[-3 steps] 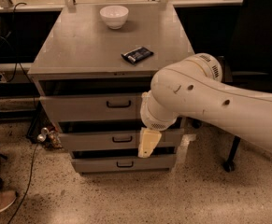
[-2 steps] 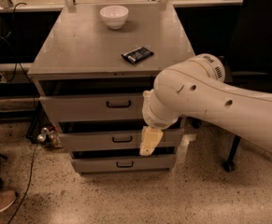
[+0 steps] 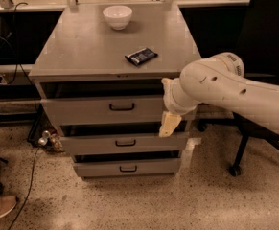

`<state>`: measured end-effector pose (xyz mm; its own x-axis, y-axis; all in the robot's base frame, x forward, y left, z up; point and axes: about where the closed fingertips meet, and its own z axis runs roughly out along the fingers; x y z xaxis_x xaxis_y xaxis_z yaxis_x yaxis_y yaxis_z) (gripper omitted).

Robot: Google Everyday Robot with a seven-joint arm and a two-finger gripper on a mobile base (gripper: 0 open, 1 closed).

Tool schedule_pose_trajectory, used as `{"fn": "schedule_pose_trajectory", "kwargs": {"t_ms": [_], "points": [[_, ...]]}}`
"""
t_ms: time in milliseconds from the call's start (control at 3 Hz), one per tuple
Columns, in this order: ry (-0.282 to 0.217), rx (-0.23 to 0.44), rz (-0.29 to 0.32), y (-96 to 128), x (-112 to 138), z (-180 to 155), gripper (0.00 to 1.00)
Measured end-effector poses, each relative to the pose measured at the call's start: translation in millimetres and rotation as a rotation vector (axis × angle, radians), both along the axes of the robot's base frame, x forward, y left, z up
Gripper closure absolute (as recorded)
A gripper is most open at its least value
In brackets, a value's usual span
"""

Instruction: Open top drawer

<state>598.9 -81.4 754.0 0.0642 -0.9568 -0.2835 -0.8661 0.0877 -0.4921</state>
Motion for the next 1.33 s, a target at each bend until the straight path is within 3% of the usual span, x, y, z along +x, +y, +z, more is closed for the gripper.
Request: {"fn": "schedule_pose_trajectory", "kwargs": {"t_ms": [667, 1333], "points": [[0.0, 0.006, -0.029, -27.0, 54.2, -38.2, 0.0], [0.007, 0.015, -0.019, -23.9, 90.1, -64.7, 0.0]]}}
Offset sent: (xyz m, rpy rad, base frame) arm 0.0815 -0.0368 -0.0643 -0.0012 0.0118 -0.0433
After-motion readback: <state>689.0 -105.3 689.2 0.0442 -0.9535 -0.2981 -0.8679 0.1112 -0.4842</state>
